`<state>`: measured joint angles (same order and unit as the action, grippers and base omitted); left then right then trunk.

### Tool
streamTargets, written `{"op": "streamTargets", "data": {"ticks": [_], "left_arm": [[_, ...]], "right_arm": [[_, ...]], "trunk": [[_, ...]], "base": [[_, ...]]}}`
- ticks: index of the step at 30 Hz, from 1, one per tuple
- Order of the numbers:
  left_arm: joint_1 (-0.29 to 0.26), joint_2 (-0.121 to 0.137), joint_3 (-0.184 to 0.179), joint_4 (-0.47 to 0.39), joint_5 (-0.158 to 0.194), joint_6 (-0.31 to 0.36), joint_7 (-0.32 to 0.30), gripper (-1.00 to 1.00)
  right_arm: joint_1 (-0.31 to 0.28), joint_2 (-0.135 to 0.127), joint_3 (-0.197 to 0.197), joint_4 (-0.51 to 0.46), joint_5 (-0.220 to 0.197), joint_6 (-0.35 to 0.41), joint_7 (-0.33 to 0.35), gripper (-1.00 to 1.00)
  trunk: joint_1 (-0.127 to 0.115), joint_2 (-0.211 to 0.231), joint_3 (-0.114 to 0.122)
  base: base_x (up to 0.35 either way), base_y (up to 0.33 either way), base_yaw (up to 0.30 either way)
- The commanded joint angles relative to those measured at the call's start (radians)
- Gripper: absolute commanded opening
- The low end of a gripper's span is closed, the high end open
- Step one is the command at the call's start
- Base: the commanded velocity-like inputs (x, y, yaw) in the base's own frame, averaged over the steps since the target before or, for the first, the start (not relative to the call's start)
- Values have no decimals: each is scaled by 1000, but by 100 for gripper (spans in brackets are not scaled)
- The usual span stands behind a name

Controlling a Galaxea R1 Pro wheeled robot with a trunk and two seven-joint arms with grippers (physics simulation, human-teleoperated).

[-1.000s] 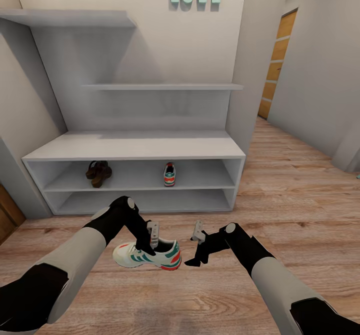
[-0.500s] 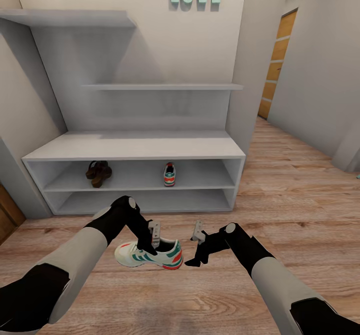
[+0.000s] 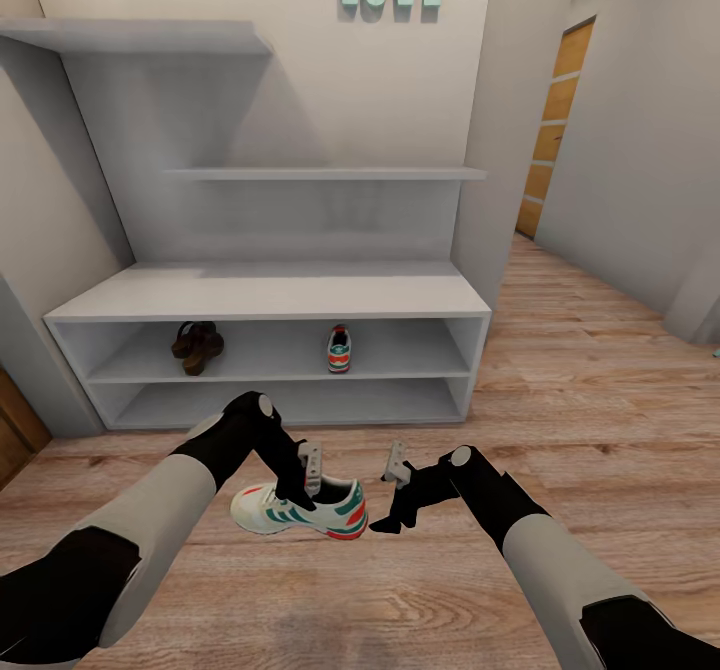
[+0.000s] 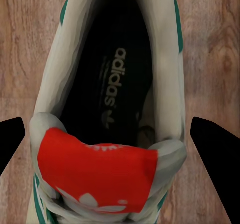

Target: Pick up the two gym shoes and the two sandals from the corridor floor and place them onto the hallstand (shoe rack) in the corridor, making sure they are on the rack and not on the floor. Arrange them so the two gym shoes are next to each other and the two sandals are next to each other.

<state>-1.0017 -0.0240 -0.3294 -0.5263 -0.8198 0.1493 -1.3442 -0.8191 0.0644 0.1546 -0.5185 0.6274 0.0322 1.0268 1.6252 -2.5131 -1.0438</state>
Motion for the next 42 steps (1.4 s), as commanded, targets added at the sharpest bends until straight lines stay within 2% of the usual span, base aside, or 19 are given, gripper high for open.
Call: {"op": "streamTargets", "data": {"ticks": [1, 22, 25, 28, 29, 31, 35, 42], "left_arm": [[0, 0, 0, 0, 0, 0, 0, -100], [0, -7, 6, 0, 2, 0, 0, -100], [0, -7, 8, -1, 25, 0, 0, -100], [0, -7, 8, -1, 67, -1, 0, -100], [0, -7, 8, -1, 95, -1, 0, -100], [0, -7, 8, -1, 115, -1, 1, -100], [0, -7, 8, -1, 136, -2, 2, -100], [0, -7, 9, -1, 148, -2, 2, -100]], "right_arm": [[0, 0, 0, 0, 0, 0, 0, 100], [0, 0, 0, -1, -2, -4, -6, 100], [0, 0, 0, -1, -3, -5, -6, 100], [0, 0, 0, -1, -3, -5, -7, 100], [0, 0, 0, -1, -3, -5, -7, 100], [0, 1, 0, -1, -4, -5, -7, 100], [0, 2, 0, -2, -5, -5, -7, 100], [0, 10, 0, -2, -5, -5, -7, 100]], "trunk": [[0, 0, 0], [0, 0, 0], [0, 0, 0], [0, 0, 0], [0, 0, 0], [0, 0, 0], [0, 0, 0], [0, 0, 0]], "base": [[0, 0, 0], [0, 0, 0], [0, 0, 0], [0, 0, 0], [0, 0, 0], [0, 0, 0], [0, 0, 0], [0, 0, 0]]}}
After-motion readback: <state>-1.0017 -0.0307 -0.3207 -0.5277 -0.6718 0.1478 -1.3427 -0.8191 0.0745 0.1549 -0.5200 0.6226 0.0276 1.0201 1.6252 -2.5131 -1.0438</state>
